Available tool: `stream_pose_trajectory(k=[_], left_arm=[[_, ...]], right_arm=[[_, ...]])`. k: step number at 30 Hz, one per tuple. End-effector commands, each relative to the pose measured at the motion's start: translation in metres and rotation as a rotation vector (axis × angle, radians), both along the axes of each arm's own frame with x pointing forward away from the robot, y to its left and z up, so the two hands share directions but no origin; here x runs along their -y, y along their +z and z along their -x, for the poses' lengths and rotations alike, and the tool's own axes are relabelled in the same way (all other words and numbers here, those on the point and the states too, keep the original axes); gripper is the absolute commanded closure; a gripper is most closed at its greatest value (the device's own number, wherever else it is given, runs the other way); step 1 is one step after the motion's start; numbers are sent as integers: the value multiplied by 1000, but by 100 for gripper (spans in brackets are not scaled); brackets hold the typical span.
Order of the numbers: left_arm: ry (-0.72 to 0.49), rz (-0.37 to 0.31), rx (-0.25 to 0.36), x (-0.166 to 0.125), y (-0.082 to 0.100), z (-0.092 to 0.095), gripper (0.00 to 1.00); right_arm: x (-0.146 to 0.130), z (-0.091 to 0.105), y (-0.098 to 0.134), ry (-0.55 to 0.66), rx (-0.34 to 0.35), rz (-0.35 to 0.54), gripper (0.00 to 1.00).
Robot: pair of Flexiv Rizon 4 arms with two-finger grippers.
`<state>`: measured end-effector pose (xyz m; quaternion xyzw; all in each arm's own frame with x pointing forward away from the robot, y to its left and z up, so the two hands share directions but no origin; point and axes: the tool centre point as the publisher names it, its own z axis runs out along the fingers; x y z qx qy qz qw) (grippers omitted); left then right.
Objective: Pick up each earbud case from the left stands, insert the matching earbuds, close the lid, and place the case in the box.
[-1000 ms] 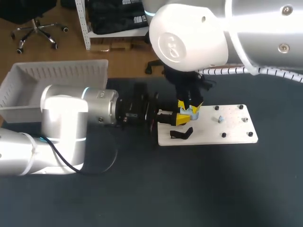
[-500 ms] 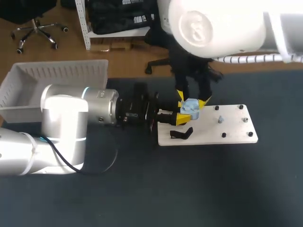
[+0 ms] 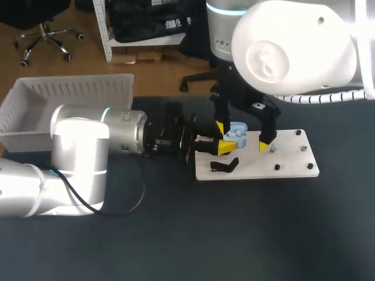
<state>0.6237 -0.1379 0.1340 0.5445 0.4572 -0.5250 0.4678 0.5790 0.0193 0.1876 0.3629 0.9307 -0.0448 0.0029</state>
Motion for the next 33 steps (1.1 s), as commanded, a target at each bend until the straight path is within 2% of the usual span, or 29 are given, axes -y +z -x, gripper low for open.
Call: stream_pose_trajectory(k=[1, 7, 16, 18, 26, 29, 31, 33], left_arm=[[0, 1, 0, 1, -1, -1, 100], [0, 1, 0, 1, -1, -1, 100], [0, 1, 0, 1, -1, -1, 100], [0, 1, 0, 1, -1, -1, 100], [0, 1, 0, 1, -1, -1, 100], [0, 1, 0, 1, -1, -1, 100], [0, 1, 0, 1, -1, -1, 100], [0, 1, 0, 1, -1, -1, 100]], right_arm=[[3, -1, 0, -14, -11, 5, 4], [6, 1, -4, -20, -38, 14, 0], [13, -6, -9, -51, -46, 35, 0], [12, -4, -4, -45, -38, 16, 0], [22, -8, 20, -9, 86, -65, 0], [30, -13, 24, 67, 144, -94, 3], [35, -15, 21, 160, 174, -64, 2], [38, -16, 20, 227, 183, -113, 5]])
